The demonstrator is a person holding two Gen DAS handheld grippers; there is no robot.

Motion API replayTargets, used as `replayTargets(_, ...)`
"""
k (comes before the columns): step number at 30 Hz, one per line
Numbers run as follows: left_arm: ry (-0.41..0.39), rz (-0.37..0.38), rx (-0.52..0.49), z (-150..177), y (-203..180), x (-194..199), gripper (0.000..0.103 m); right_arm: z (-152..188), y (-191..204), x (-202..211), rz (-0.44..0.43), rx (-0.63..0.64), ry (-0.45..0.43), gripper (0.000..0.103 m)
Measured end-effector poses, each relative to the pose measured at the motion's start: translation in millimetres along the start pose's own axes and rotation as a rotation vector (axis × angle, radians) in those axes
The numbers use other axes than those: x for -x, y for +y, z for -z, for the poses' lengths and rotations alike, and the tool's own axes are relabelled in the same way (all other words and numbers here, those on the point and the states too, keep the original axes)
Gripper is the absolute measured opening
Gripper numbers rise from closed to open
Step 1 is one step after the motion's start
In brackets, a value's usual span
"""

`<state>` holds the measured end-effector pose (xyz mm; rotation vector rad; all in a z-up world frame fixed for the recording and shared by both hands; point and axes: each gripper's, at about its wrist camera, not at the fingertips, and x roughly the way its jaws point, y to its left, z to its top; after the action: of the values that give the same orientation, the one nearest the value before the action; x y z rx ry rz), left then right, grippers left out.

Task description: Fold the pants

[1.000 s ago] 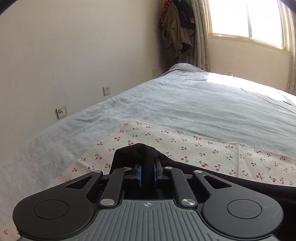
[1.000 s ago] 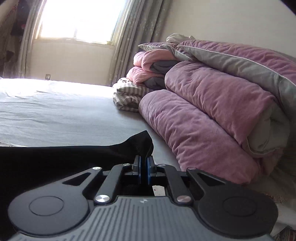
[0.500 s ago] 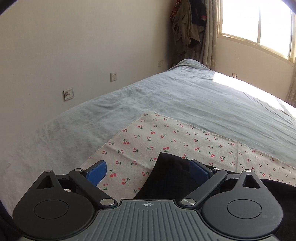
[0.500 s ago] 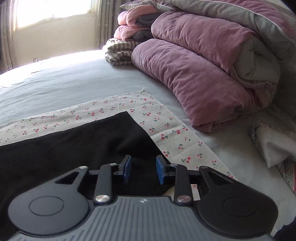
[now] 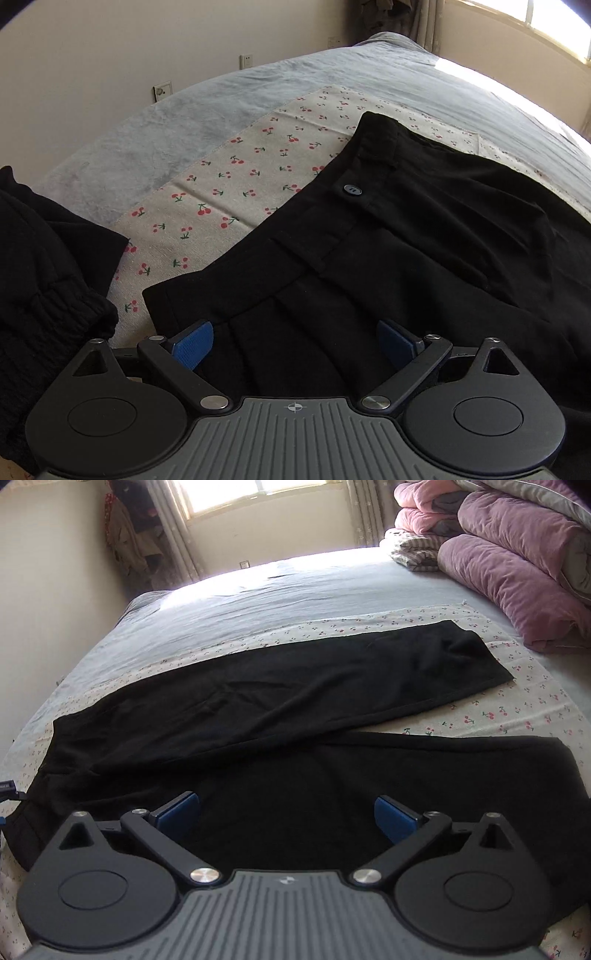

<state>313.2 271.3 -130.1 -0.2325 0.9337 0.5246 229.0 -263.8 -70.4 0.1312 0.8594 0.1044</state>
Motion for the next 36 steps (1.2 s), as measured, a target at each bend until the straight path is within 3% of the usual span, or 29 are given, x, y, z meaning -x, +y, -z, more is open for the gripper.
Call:
replayTargets(2,-0.015,-0.081,-0.106,7.3,-14.6,-7.1,0.091,11.8,2.2,-23.4,0.063,0.001,0.09,0.09)
replayTargets(3,-0.04,-0.102,-0.158,9.5,-21.6,-7.1,0.083,12.8,5.4,-27.9,0.088,-0.002,0.096,0.089)
replayTargets(4,-0.057,-0.114,-0.19,11.8,-27.3,-5.8,0.056,11.3,6.9,-31.0,0.095,0.006,0.08,0.089)
replayTargets(5,-0.053,-0.108,-0.185,11.5,-29.7,-4.6,0.038,8.2,7.9,-33.3,0.1,0.015,0.078,0.089)
replayTargets(6,-0.038,-0.085,-0.154,9.6,-31.2,-2.6,0.013,4.5,8.4,-34.7,0.106,0.02,0.077,0.089)
replayTargets(8,-0.048,-0.133,-0.183,11.0,-40.5,-4.4,0.005,0.4,9.4,-32.9,0.099,0.013,0.055,0.089)
replayTargets(11,-0.063,-0.187,-0.223,16.3,-51.1,-4.8,0.003,2.2,9.2,-31.8,0.091,0.007,0.064,0.09)
replayTargets(22,-0.061,-0.184,-0.097,7.5,-18.6,1.3,0.005,14.3,-15.1,-22.7,0.108,-0.046,0.069,0.09)
replayTargets(27,-0.085,-0.216,-0.126,15.0,-34.1,3.3,0.006,17.6,-11.2,-29.4,0.123,-0.032,0.105,0.09)
replayTargets(29,-0.067,-0.153,-0.074,12.3,-32.4,10.3,0.012,19.0,-9.3,-30.6,0.118,-0.013,0.117,0.09)
replayTargets(32,-0.086,-0.079,-0.006,7.2,-26.9,29.1,0.032,21.3,-5.8,-30.0,0.12,0.013,0.121,0.09)
replayTargets(34,-0.116,-0.04,-0.01,9.3,-28.9,45.2,0.048,23.0,-5.6,-29.7,0.126,0.03,0.124,0.09)
replayTargets(36,-0.152,0.045,-0.041,19.0,-36.7,65.0,0.057,25.7,-4.8,-31.7,0.131,0.044,0.139,0.09)
